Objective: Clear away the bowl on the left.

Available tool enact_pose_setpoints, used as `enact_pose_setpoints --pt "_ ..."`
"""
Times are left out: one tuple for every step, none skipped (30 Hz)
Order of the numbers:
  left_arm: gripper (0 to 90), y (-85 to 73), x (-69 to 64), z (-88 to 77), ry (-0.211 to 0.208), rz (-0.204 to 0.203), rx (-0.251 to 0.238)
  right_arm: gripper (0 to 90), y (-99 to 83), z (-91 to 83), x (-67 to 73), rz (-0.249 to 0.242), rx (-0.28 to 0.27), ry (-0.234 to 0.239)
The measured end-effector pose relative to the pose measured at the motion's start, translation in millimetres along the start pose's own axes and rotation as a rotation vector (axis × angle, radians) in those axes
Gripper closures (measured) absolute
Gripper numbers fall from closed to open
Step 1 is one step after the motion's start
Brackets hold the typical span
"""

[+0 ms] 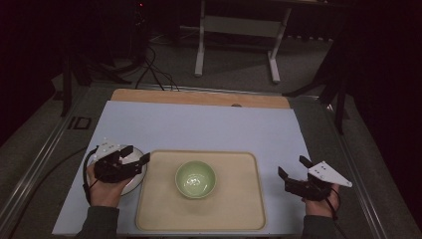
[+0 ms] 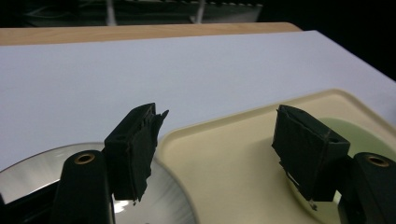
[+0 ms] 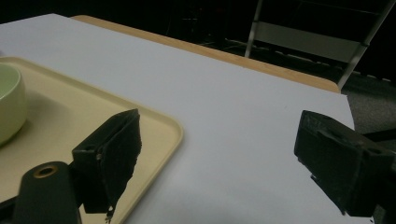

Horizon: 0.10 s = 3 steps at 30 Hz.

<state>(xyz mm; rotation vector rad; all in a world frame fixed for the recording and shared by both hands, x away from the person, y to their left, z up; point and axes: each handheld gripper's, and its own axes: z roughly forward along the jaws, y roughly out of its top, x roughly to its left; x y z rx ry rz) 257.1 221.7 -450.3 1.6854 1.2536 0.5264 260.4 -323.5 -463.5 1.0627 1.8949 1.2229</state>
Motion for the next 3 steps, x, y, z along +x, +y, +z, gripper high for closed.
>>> enact_pose_setpoints --pt "31.5 -1.7 1.9 -1.4 0.011 -0.002 0.0 14.2 -0.1 -0.2 -0.1 0.0 -0.001 0.0" --pt "31.3 -3.5 3.8 -2.5 0.016 -0.007 -0.001 14.3 -0.2 -0.3 -0.2 0.0 -0.001 0.0" --pt "31.2 -5.3 5.6 -3.6 0.022 -0.015 -0.001 14.3 -0.3 -0.3 -0.3 0.0 0.0 -0.001"
